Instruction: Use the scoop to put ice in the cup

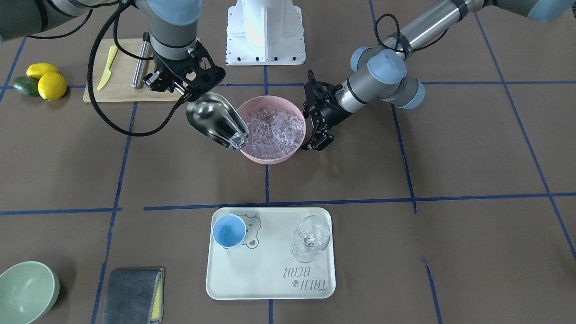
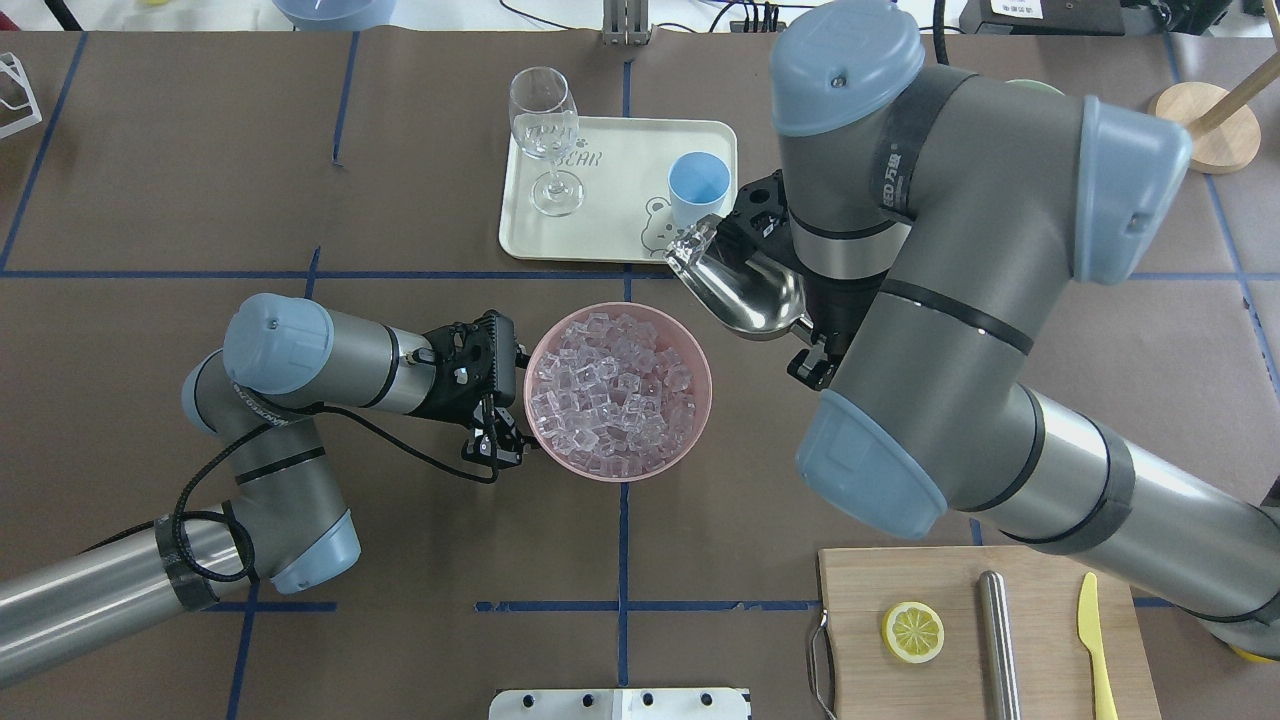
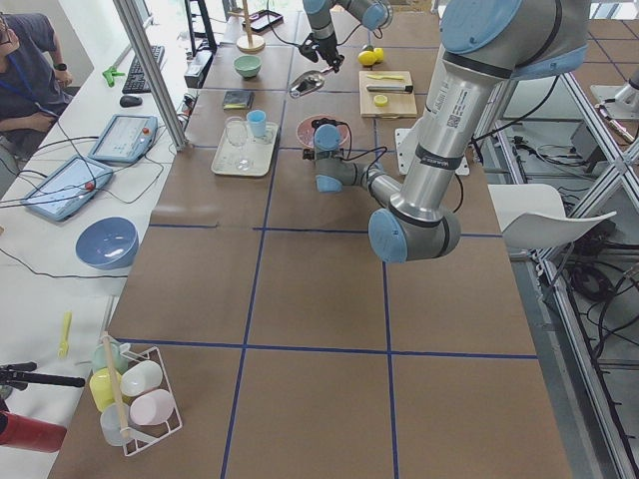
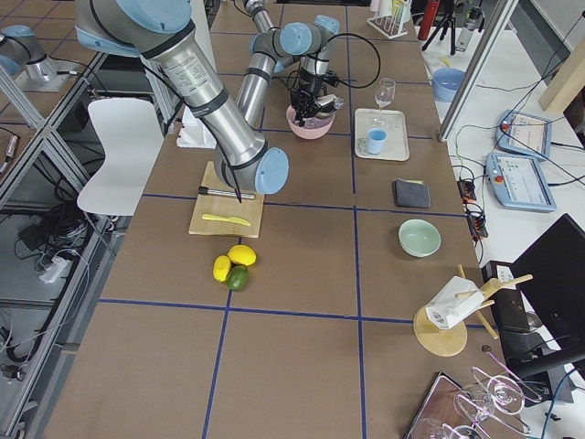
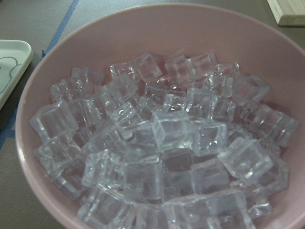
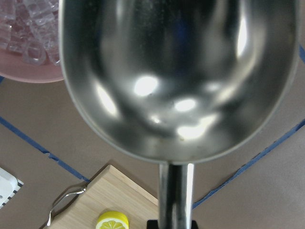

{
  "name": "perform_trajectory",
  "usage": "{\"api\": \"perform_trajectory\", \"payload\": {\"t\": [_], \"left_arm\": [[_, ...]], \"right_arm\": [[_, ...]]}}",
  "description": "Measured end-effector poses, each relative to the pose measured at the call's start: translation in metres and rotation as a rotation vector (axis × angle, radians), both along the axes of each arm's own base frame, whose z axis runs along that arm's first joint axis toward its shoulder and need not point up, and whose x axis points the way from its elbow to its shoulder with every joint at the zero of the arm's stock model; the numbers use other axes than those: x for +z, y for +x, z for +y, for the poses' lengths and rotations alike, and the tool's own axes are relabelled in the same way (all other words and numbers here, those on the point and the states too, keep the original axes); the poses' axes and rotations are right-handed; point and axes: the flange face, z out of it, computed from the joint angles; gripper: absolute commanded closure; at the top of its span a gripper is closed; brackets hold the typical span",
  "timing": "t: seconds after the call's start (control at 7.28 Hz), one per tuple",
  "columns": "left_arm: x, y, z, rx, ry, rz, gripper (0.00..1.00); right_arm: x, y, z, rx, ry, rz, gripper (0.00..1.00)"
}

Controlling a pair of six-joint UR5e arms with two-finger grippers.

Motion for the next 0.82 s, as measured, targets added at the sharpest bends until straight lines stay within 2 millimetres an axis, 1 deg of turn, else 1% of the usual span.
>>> {"api": "perform_trajectory", "payload": {"t": [0.14,0.41,0.82], "left_arm": [[0.0,0.0,0.0,0.0,0.0,0.0,0.0],[-0.001,0.0,0.0,0.0,0.0,0.001,0.0],[-0.001,0.0,0.0,0.0,0.0,0.003,0.0]], "right_arm": [[0.003,0.005,-0.012,0.022,-0.028,-0.001,1.0],[0.008,0.004,-0.043,0.059,-0.084,0.018,1.0],[0.006,-0.016,-0.105,0.108,-0.162,0.066,1.0]]}}
